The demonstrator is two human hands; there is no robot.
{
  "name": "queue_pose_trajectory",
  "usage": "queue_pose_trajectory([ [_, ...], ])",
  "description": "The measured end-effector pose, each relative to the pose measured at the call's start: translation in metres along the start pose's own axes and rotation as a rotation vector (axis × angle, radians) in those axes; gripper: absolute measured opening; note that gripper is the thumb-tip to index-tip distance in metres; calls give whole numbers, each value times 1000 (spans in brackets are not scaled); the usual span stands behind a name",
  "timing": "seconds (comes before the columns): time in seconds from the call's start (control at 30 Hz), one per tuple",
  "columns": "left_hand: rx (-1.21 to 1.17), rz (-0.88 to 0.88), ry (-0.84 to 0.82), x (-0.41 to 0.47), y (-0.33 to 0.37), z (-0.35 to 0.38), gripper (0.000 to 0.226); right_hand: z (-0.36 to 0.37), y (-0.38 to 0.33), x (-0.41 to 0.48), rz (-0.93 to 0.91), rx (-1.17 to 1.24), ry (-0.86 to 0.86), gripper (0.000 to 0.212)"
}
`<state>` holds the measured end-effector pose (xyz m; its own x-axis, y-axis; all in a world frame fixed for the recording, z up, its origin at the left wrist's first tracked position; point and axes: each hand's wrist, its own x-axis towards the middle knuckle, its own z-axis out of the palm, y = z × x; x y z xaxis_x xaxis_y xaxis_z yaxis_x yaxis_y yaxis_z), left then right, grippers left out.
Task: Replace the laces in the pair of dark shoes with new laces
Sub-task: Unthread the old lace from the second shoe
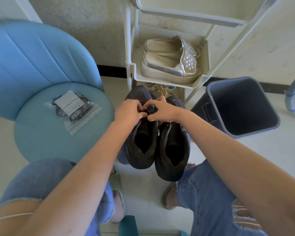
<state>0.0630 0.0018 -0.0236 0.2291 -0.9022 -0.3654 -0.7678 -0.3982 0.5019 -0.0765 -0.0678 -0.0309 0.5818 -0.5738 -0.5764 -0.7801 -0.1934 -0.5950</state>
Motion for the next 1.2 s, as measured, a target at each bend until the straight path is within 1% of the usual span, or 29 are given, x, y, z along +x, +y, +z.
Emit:
queue_pose_trajectory([
  [0.1,90,13,0,4,-3,5,28,0,0,1,-7,-12,-2,43],
  [0.17,28,19,46,3,-3,12,19,0,0,0,-8,-9,4,44],
  [0.2,-41,18,104,1,-3,13,16,0,1,0,-8,-5,9,45],
  [0.27,-282,-44,282,2,-3,9,16,-1,1,0,-1,8,14,47],
  [0.33,-675,-216,425,5,-3,0,22,-1,1,0,4,39,9,45],
  [0.37,-901,-323,435,7,0,-4,25,-1,0,0,7,59,4,44],
  [0.4,-1123,-408,401,6,4,-5,26,-1,-1,1,6,75,2,44],
  [0.43,-1310,-447,359,5,9,-4,26,0,-2,1,3,83,3,44],
  [0.47,-1411,-450,339,3,12,-3,27,0,-3,0,2,86,6,44],
  [0.5,-1412,-431,334,3,12,-1,28,0,-3,0,4,88,7,44],
  [0.53,-1364,-413,332,4,11,0,28,-1,-3,-1,10,94,5,44],
  [0.67,-1098,-356,280,9,1,7,29,-1,-4,-4,6,131,-10,40],
  [0.7,-1066,-353,287,10,-1,9,29,0,-4,-3,3,128,-6,39],
  [0.73,-1077,-371,327,10,-2,8,29,0,-4,-3,1,116,3,39],
  [0.77,-1096,-418,408,12,-5,3,30,-1,-3,-3,3,96,17,39],
  [0.83,-1046,-521,638,16,-16,-16,31,-3,1,-3,20,54,44,37],
  [0.87,-1022,-520,668,19,-24,-27,30,-4,2,-3,28,48,42,37],
  [0.9,-1020,-477,626,19,-27,-36,28,-4,2,-3,29,60,24,37],
  [0.93,-991,-421,536,17,-25,-41,25,-4,1,-3,26,91,0,36],
  [0.97,-878,-372,441,14,-19,-42,20,-2,-1,-3,28,129,-25,35],
  [1.03,-513,-287,330,8,-9,-31,17,3,-4,-1,35,164,-15,30],
  [1.1,-278,-232,235,1,-6,-15,18,5,-6,3,-16,121,111,25],
  [1.17,-131,-232,163,-2,-9,-4,14,5,-6,7,-90,44,240,21],
  [1.2,-91,-240,141,-2,-12,-2,14,5,-6,9,-109,8,277,19],
])
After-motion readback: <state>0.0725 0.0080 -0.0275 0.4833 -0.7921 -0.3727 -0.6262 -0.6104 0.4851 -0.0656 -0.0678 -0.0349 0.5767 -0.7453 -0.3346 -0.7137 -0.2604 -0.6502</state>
